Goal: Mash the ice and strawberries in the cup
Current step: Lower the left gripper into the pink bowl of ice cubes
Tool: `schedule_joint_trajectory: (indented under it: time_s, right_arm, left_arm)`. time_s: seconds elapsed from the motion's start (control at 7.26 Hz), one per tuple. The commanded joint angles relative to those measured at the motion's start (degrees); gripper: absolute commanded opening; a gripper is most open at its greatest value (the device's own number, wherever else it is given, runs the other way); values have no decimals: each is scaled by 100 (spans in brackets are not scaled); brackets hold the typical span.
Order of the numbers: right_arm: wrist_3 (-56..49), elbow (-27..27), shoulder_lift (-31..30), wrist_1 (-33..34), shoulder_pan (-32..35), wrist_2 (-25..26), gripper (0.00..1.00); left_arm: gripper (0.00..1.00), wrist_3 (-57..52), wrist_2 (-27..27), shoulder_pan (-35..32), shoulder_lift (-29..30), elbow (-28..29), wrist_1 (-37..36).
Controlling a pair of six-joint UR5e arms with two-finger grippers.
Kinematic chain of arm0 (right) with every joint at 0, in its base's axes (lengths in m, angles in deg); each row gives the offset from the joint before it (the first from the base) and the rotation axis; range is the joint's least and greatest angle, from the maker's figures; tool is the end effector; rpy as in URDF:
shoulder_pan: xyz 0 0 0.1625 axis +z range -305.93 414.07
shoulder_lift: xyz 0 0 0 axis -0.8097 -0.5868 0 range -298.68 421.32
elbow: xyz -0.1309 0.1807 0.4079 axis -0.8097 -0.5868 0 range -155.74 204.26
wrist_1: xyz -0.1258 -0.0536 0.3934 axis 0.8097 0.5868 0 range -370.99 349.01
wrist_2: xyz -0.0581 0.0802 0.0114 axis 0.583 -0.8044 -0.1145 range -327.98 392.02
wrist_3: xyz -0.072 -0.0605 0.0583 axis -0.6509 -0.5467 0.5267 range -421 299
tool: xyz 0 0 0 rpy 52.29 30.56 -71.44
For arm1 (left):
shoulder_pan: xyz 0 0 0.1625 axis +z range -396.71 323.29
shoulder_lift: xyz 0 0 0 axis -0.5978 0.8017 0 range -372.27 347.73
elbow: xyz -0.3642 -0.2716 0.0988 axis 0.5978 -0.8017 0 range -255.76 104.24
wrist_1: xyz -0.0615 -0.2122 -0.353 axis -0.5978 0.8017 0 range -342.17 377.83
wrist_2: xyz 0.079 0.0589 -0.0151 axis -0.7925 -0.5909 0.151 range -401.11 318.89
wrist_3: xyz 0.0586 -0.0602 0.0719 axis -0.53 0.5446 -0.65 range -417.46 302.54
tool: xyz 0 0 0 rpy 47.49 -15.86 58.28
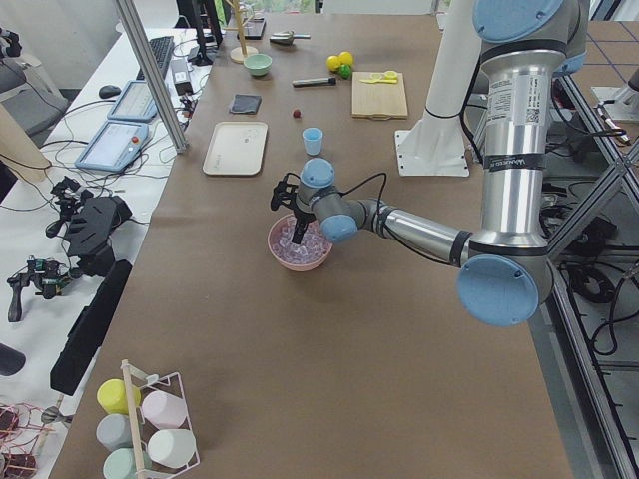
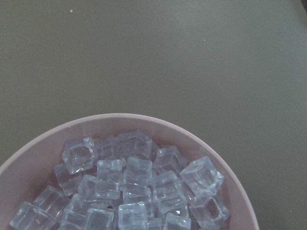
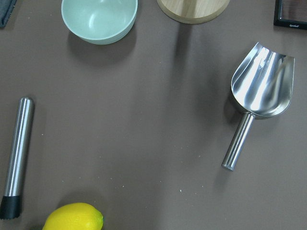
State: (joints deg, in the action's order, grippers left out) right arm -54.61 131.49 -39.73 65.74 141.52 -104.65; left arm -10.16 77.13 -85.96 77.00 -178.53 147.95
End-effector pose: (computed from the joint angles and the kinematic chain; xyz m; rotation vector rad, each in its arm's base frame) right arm 0.0339 -0.4243 0.6147 0.2565 -0.8286 -0.0753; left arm 0.2767 -0.4452 0.5260 0.3220 0.9474 0.1196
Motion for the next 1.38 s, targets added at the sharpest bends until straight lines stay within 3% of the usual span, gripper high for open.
schedule_joint_trajectory:
  time_s: [0.0,1.24]
  right_arm:
    - [-6,0,-3,-9,0,9,100]
    - [3,0,-3,-9,0,9,100]
  left_arm:
    - [97,7,-74,73,11,29,5]
    - [97,-54,-82,73,73,144,5]
